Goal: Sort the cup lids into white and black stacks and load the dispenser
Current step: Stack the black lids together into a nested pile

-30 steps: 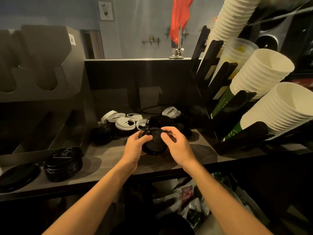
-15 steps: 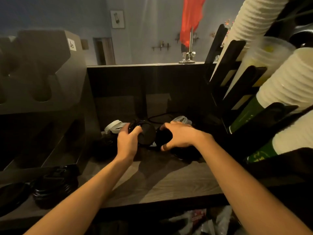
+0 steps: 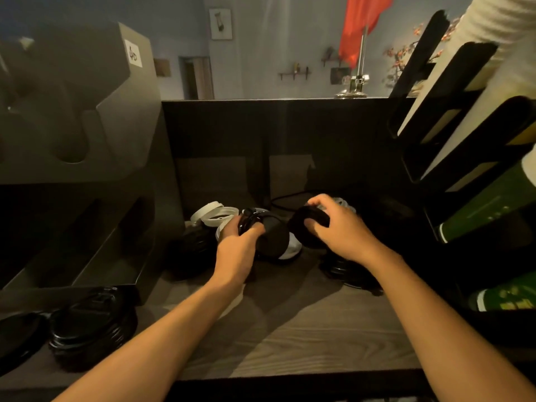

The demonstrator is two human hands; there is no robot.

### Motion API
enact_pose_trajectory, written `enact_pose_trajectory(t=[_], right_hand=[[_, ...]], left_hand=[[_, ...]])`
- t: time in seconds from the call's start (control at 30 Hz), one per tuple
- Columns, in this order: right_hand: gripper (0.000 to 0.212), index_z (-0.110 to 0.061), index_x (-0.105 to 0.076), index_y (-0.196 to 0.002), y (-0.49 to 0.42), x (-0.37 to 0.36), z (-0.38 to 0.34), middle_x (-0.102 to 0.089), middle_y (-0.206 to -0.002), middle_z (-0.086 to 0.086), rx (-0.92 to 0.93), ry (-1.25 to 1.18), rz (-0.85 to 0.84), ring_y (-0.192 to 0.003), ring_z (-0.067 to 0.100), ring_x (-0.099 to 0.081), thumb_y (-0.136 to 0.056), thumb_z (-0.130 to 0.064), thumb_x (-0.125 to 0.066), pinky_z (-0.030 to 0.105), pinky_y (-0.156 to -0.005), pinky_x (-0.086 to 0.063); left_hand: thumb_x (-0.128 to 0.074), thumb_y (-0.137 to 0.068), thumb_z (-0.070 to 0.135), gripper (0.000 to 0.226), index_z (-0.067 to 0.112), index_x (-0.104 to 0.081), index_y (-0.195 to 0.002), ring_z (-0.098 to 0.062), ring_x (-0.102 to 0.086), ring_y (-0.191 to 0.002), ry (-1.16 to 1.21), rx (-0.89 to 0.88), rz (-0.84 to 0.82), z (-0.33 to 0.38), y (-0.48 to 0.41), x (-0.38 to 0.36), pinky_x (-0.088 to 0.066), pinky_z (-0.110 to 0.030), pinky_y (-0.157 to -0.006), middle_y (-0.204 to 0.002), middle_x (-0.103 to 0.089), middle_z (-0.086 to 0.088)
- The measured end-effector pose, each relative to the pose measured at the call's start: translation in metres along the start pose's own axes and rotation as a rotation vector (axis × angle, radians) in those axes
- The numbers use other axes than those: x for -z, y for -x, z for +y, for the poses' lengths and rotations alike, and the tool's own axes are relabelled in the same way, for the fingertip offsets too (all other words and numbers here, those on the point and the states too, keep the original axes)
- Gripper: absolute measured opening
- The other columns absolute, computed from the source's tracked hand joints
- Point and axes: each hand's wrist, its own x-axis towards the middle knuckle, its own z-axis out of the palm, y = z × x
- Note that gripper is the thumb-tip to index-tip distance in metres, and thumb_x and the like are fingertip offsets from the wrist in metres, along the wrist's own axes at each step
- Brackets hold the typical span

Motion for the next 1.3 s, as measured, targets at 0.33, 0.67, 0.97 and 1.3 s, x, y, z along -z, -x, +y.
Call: enact_pose_trajectory(t=[0.33, 0.67, 0.97, 1.3], right_hand=[[0.025, -0.027, -0.067, -0.12, -0.005, -0.007, 0.008, -0.068, -0.106, -0.017, -0.001, -0.378, 0.301, -0.098, -0.005, -0.063, -0.095, -0.026, -0.068, 0.009, -0.074, -0.049], [0.025, -0.023, -0.067, -0.122, -0.009, -0.003, 0.006, -0.069, -0.112, -0.01, -0.131, -0.707, 0.331, -0.105, 0.001, -0.064, -0.097, -0.02, -0.067, 0.01, -0.077, -0.05], [0.024, -0.021, -0.071, -0.12, 0.001, -0.004, -0.009, -0.076, -0.111, 0.001, -0.041, -0.838, -0.003, -0.107, 0.012, -0.071, -0.098, -0.016, -0.062, 0.024, -0.087, -0.058], [0.028, -0.021, -0.069, -0.123, 0.005, -0.009, -0.012, -0.068, -0.122, 0.0, 0.014, -0.684, -0.054, -0.111, 0.006, -0.065, -0.095, -0.019, -0.065, 0.021, -0.091, -0.055]], left_hand=[[-0.07, -0.091, 0.018, 0.027, 0.024, -0.07, -0.117, -0.017, -0.071, -0.103, 0.002, -0.055, -0.047, -0.006, -0.007, 0.003, -0.059, -0.037, -0.094, -0.107, -0.076, 0.0], [-0.068, -0.092, 0.014, 0.024, 0.024, -0.071, -0.114, -0.016, -0.073, -0.102, 0.046, -0.061, -0.167, -0.004, -0.002, 0.001, -0.059, -0.032, -0.09, -0.103, -0.078, 0.001], [-0.062, -0.098, 0.024, 0.019, 0.02, -0.072, -0.114, -0.016, -0.072, -0.107, 0.22, 0.037, -0.213, -0.001, -0.003, 0.0, -0.056, -0.032, -0.085, -0.109, -0.078, 0.0], [-0.066, -0.092, 0.044, 0.039, 0.021, -0.071, -0.123, -0.019, -0.071, -0.113, 0.243, 0.071, -0.32, -0.003, -0.001, -0.001, -0.056, -0.035, -0.087, -0.118, -0.076, -0.003]])
